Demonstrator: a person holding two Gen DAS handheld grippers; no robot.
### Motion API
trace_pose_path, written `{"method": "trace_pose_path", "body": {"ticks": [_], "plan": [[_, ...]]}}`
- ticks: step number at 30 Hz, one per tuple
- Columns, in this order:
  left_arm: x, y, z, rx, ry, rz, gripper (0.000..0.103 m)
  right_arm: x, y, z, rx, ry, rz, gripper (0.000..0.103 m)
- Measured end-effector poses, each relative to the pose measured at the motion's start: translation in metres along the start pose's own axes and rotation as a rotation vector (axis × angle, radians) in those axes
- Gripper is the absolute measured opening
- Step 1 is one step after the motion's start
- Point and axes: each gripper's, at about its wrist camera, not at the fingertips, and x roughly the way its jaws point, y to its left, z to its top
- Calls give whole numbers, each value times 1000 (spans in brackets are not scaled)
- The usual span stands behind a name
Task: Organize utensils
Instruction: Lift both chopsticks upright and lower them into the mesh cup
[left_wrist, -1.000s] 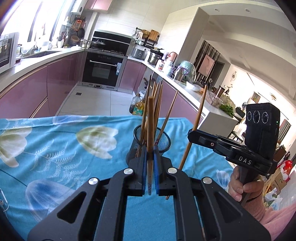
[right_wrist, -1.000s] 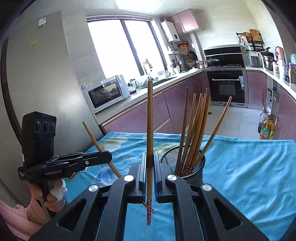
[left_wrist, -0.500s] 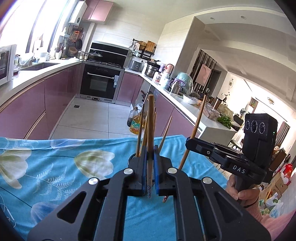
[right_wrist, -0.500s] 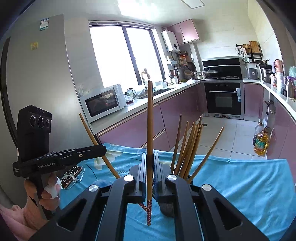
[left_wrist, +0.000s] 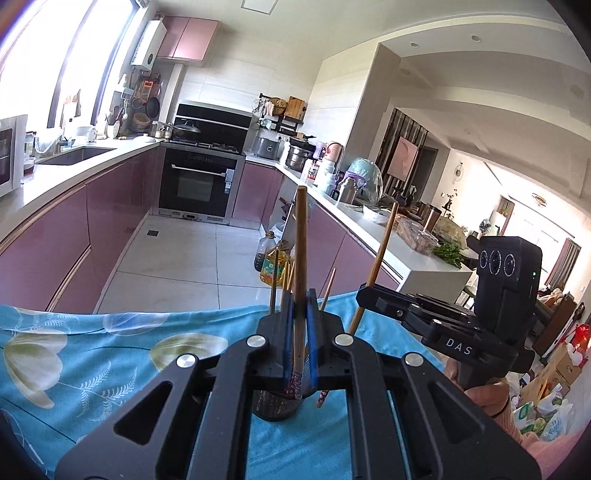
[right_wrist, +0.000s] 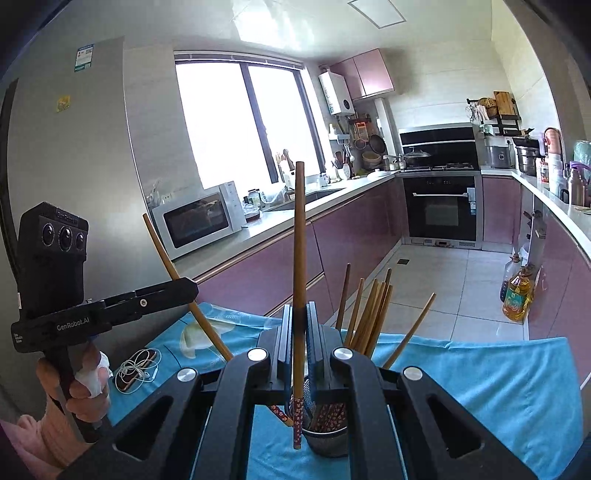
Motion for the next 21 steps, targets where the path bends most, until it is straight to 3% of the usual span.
{"method": "trace_pose_path", "body": {"ticks": [21], "plan": [[41, 1, 2, 18, 85, 46, 7, 28, -20, 4, 57, 19, -41, 6]]}}
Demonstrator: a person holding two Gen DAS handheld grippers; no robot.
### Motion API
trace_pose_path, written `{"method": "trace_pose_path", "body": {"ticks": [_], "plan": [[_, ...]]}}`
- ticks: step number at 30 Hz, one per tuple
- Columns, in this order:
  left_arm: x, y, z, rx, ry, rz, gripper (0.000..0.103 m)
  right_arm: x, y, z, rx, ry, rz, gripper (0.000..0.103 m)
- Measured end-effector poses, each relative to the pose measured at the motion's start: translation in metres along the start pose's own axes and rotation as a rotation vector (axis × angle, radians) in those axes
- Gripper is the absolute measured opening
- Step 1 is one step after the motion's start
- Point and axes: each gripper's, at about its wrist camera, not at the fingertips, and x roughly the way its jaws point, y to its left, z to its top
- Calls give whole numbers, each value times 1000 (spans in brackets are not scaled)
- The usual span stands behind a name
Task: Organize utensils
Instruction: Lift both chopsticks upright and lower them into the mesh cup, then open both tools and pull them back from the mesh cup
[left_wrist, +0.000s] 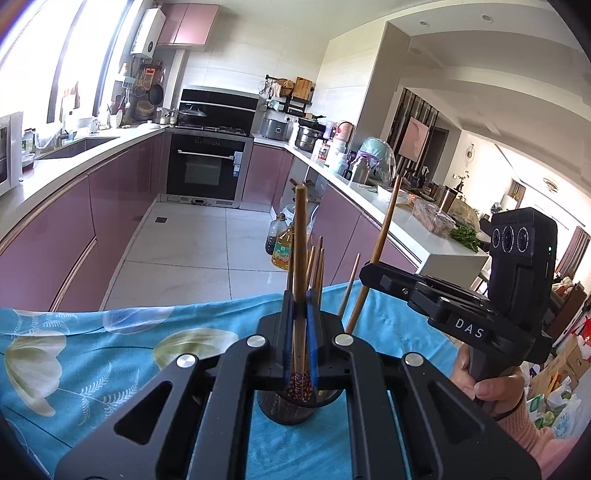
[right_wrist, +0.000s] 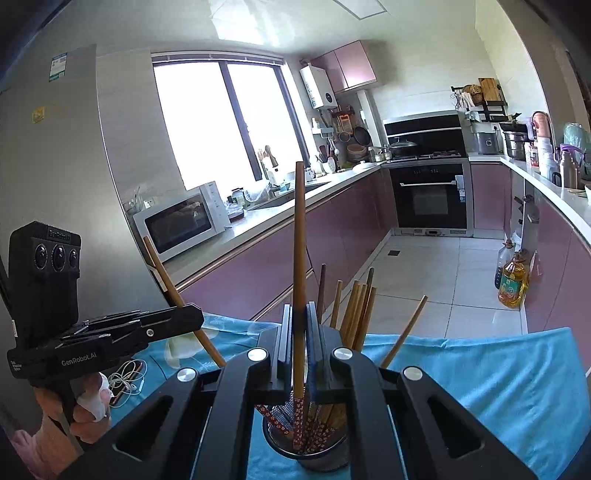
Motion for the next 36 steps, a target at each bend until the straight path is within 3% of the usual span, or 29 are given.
{"method": "trace_pose_path", "body": {"ticks": [25, 29, 36], "plan": [[23, 5, -6, 27, 59, 24, 7, 12, -7, -12, 23, 44, -9, 6], [31, 3, -10, 50, 99, 7, 8, 19, -8, -19, 24, 76, -5, 6], [48, 5, -23, 54, 150, 11, 14, 25, -13, -30, 52, 110, -24, 16]]}}
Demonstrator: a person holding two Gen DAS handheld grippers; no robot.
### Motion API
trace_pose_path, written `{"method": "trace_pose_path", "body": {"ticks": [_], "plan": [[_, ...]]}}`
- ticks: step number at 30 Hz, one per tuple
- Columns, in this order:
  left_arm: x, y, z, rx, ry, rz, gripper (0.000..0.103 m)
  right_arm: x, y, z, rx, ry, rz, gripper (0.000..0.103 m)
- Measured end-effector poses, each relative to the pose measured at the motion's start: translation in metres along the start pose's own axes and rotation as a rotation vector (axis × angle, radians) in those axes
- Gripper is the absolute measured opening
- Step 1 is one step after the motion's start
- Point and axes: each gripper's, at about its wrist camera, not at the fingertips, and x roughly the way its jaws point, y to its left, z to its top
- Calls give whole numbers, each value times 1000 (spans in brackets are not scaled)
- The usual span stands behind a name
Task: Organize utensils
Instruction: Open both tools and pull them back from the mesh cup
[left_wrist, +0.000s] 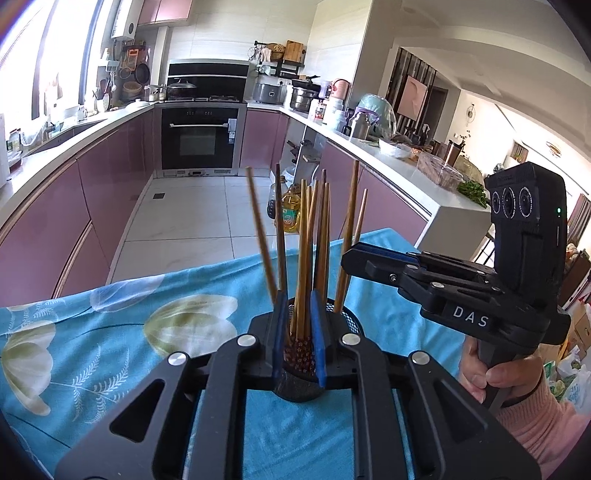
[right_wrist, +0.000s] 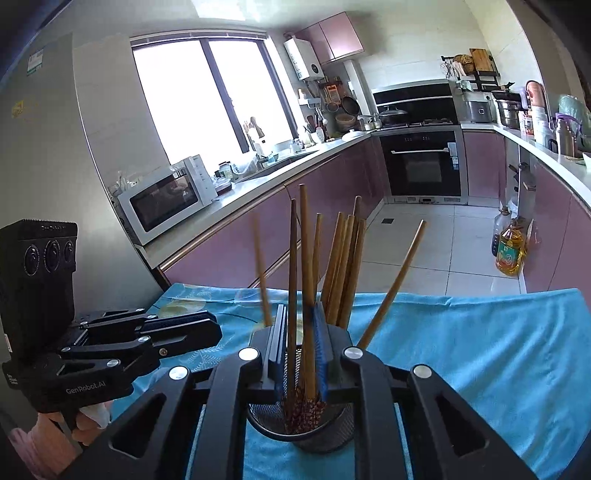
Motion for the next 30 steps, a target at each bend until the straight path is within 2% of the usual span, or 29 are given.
{"method": "trace_pose_path", "body": {"ticks": [4, 6, 8, 11, 14, 17, 19, 21, 23, 24, 25, 26, 30], "plan": [[-1, 3, -9, -14, -6, 5, 21, -5, 0, -5, -3, -3, -20, 24], [-3, 5, -15, -14, -9, 10, 25, -9, -1, -6, -3, -15, -46, 35], [-4, 6, -21, -22, -12, 12, 29, -14, -2, -8, 3, -26, -61, 41], [-7, 10, -32, -41, -18, 19, 31, -20, -6, -11, 11, -36, -77, 41], [-12, 14, -43, -58, -31, 37, 37, -26, 1, -15, -9, -46, -87, 44], [-20, 17, -53, -71, -58, 58, 48, -35, 14, -26, -68, -70, -109, 57], [-26, 17, -61, -80, -78, 80, 65, -40, 23, -35, -106, -87, -133, 66], [-31, 16, -70, -74, -99, 115, 70, -44, 29, -44, -129, -103, -157, 82], [-36, 14, -79, -71, -120, 143, 81, -47, 33, -55, -145, -118, -181, 86], [-39, 13, -83, -74, -140, 159, 92, -47, 35, -60, -154, -123, -196, 89], [-42, 13, -88, -73, -169, 179, 98, -48, 37, -65, -166, -131, -213, 92], [-45, 11, -93, -69, -194, 202, 98, -48, 38, -69, -174, -141, -226, 96], [-52, 11, -106, -86, -232, 241, 98, -47, 46, -83, -201, -160, -255, 96]]}}
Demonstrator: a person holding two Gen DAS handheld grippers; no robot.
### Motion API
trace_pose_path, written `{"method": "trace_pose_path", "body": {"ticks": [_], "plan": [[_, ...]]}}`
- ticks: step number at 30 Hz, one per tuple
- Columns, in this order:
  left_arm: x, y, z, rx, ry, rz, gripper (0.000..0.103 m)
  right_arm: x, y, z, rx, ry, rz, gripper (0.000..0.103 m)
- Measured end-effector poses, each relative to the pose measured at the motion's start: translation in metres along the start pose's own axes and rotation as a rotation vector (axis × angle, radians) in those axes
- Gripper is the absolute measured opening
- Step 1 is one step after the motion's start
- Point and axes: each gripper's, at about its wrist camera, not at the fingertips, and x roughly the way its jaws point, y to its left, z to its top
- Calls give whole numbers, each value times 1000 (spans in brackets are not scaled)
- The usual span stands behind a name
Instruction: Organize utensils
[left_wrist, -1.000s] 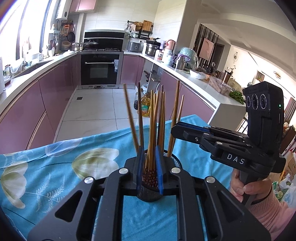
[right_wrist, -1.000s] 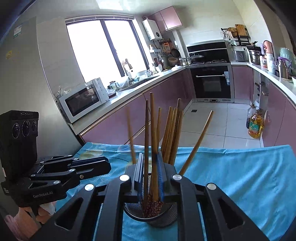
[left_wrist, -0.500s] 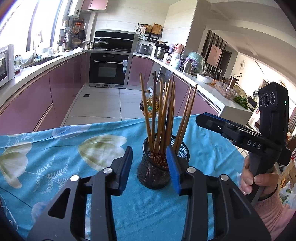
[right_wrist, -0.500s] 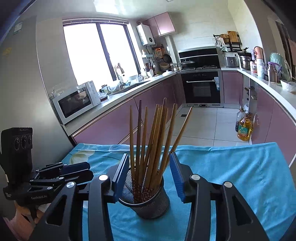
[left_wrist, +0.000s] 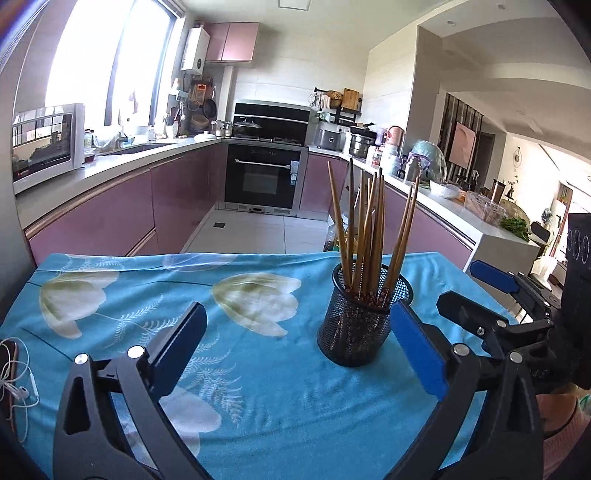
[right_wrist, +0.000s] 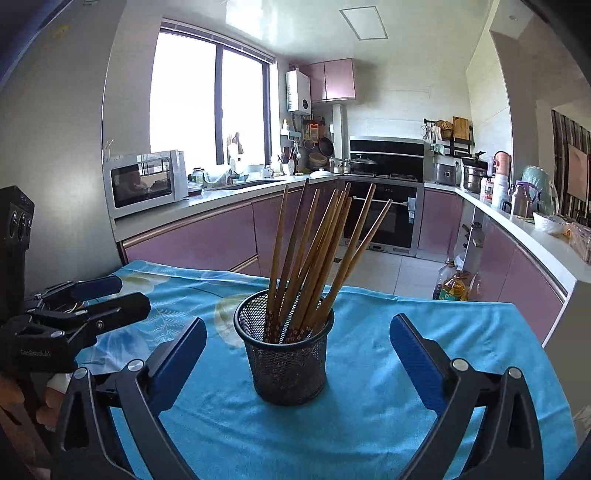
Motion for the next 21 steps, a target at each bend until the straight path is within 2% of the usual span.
{"method": "trace_pose_path", "body": {"ticks": [10, 15, 21], "plan": [[-35, 8, -16, -7, -133, 118, 98, -17, 9, -12, 35, -77, -30, 96], [-47, 11, -21, -3, -171, 160, 98, -23, 14, -15, 23, -102, -44, 96], [-56, 15, -26, -19, -191, 174, 98, -29, 18, -18, 23, -127, -59, 96]]}}
